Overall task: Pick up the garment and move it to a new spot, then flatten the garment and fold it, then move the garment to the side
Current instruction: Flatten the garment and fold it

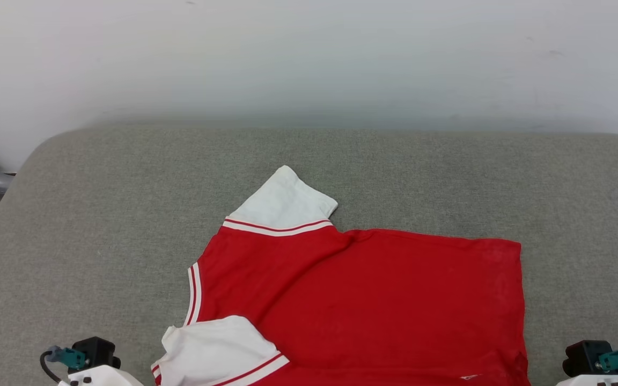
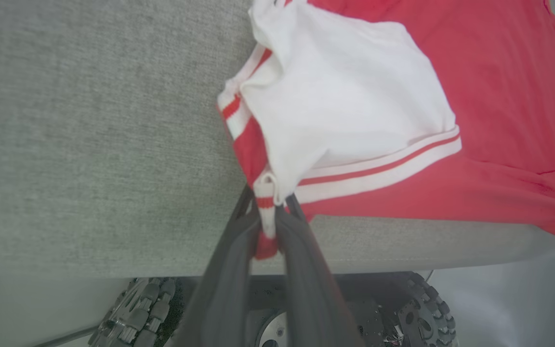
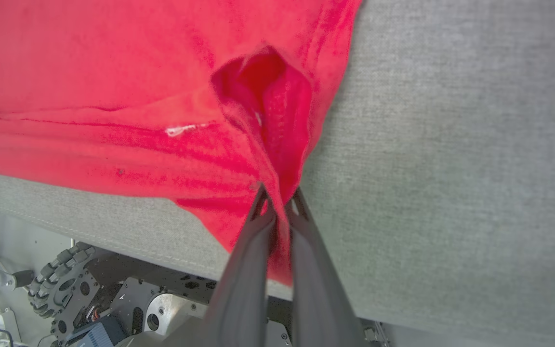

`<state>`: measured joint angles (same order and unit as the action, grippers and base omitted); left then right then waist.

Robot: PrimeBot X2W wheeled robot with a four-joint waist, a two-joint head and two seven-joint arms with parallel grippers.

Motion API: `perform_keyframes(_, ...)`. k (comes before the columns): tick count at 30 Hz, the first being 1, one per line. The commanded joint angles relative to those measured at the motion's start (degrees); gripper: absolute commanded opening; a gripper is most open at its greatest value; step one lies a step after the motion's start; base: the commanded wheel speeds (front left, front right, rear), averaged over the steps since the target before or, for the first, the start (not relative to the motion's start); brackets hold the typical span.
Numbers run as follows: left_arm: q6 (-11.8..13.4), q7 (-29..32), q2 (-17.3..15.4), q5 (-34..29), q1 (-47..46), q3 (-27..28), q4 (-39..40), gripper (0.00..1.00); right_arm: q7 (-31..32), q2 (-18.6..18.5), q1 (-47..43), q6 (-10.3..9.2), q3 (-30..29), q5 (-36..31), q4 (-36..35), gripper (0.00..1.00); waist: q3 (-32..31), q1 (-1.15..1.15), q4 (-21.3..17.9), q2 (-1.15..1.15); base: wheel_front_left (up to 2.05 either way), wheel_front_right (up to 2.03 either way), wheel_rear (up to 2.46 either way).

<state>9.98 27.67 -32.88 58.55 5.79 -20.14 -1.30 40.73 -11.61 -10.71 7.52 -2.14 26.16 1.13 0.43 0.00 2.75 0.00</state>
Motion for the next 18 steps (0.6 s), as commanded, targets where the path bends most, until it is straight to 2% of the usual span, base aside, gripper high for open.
perform_keyframes(1, -0.8, -0.7, 1.1, 0.0, -1.2, -0.3, -1.6, 0.37, -2.5, 0.6, -0.3, -0.07, -0.1, -0.6, 1.2, 1.00, 0.4, 0.00, -0.1, 0.00, 0.00, 0.00, 0.00)
perform_keyframes(2, -1.0, -1.1, 1.4, -0.2, -1.6, -0.3, -2.3, 0.73, -3.8, 0.6, -0.1, -0.07, 0.2, -1.0, 1.6, 1.00, 0.5, 0.00, -0.2, 0.00, 0.00, 0.00, 0.00)
perform_keyframes(3, -1.3, -1.7, 1.8, -0.4, -2.0, -0.4, -3.0, 1.00, -5.5, 0.6, 0.2, -0.06, 0.5, -1.2, 1.8, 1.00, 0.5, 0.00, -0.2, 0.00, 0.00, 0.00, 0.00)
perform_keyframes(10, -3.0, -6.2, 2.2, -3.4, -4.2, -0.7, -5.1, 1.00, -20.1, 0.2, 1.9, -0.06, 2.2, -3.1, 2.2, 1.00, -0.4, 0.00, -0.8, 0.00, 0.00, 0.00, 0.00)
perform_keyframes(11, -3.0, -6.2, 2.2, -3.4, -4.2, -0.7, -5.1, 1.00, -20.1, 0.2, 1.9, -0.06, 2.2, -3.1, 2.2, 1.00, -0.4, 0.00, -0.8, 0.00, 0.00, 0.00, 0.00)
perform_keyframes(14, -3.7, -9.4, 2.0, -6.0, -5.4, -0.9, -5.0, 1.00, -26.2, 0.7, 3.2, -0.06, 2.1, -4.9, 2.5, 1.00, -0.8, 0.00, -0.9, 0.00, 0.00, 0.00, 0.00)
perform_keyframes(18, -4.5, -16.3, 3.0, -9.9, -8.1, -0.7, -5.1, 1.00, -31.3, 1.9, 4.7, -0.06, 1.2, -7.1, 2.8, 1.00, -1.4, 0.00, -1.1, 0.00, 0.00, 0.00, 0.00)
